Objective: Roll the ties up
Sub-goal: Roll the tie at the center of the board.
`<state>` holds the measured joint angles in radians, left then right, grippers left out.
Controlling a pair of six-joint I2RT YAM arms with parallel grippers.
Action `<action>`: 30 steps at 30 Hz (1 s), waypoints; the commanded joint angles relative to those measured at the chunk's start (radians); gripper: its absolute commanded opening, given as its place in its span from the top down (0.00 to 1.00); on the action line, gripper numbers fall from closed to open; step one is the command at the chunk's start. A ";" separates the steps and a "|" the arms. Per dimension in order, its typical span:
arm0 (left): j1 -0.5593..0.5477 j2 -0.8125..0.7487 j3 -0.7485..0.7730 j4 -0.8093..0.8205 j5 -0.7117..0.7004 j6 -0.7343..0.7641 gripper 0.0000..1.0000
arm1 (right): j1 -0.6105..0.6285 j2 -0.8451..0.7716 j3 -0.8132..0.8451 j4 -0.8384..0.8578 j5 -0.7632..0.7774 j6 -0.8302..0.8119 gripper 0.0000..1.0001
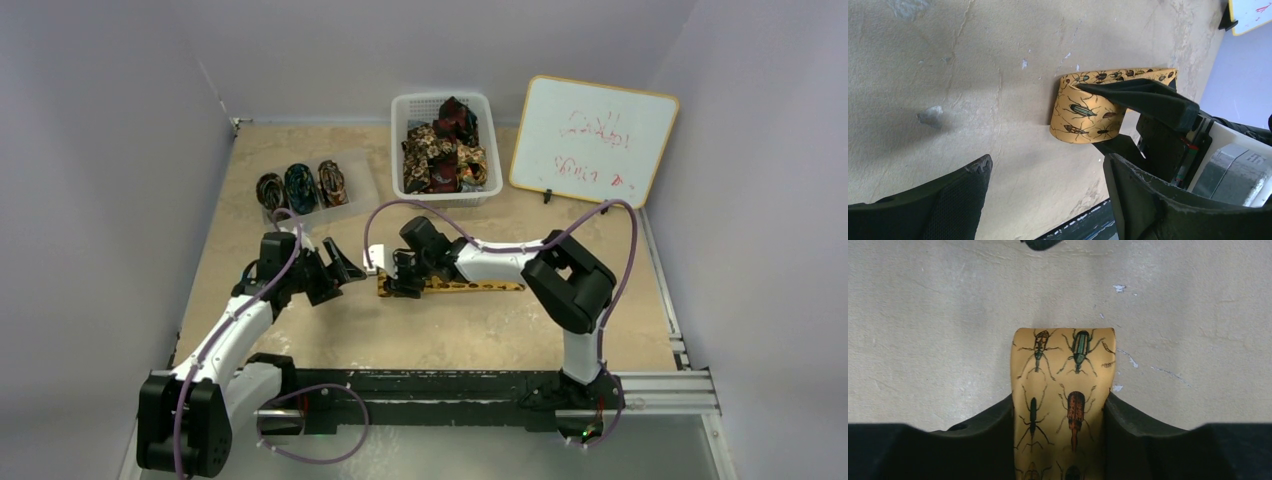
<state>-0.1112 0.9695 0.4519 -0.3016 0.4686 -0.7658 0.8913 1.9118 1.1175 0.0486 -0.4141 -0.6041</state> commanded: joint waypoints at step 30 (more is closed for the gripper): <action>0.011 -0.079 -0.071 0.090 0.000 -0.027 0.19 | 0.061 -0.542 -0.441 0.613 0.453 0.929 0.01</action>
<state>-0.0994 0.8822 0.4137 -0.3180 0.4023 -0.8097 0.9756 1.4338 0.7597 0.4877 -0.2405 -0.2043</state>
